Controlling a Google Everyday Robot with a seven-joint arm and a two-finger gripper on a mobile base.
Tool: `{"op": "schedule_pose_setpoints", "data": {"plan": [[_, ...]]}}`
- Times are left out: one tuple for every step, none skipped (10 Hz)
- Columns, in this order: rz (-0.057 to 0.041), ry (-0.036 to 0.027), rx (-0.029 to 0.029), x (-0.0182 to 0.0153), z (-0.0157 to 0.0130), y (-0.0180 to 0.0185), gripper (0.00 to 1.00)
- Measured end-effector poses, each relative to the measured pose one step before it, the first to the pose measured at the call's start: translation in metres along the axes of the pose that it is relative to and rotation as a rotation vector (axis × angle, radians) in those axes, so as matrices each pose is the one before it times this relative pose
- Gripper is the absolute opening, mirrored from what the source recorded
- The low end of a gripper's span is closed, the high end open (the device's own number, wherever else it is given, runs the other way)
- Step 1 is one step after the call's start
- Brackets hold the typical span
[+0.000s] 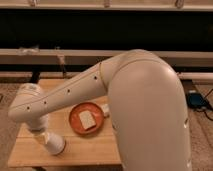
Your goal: Place the ceramic cup over the eraser
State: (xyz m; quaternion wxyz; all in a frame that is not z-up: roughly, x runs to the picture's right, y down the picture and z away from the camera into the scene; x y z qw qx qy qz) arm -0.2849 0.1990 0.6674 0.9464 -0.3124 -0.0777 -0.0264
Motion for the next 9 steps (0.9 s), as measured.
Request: {"op": "schedule_pose_setpoints", "data": {"plan": [[0.00228, 0.00320, 0.00367, 0.00049, 0.00024, -0.00226, 0.80], [0.00647, 0.00503, 0.00546, 0.00156, 0.00014, -0.00331, 0.80], [0.01911, 0.00114, 0.01163, 0.00384, -0.00317, -0.01067, 0.80], [0.01345, -0.00009, 0.00914, 0.00474, -0.00517, -0.01421, 0.80], [0.00708, -0.00127, 0.00119, 0.00341, -0.00373, -0.01012, 0.80], [0.00500, -0.00640, -0.02108, 0.00449, -0.00671, -0.01432, 0.80], [0.00904, -0.01184, -0.06960, 0.00641, -0.00785, -0.01507, 0.80], [-0.00168, -0.01273, -0.02936, -0.00028, -0.00379, -0.00475, 0.80], [-0.00142, -0.00861, -0.02387, 0.00041, -0.00312, -0.00375, 0.80]]}}
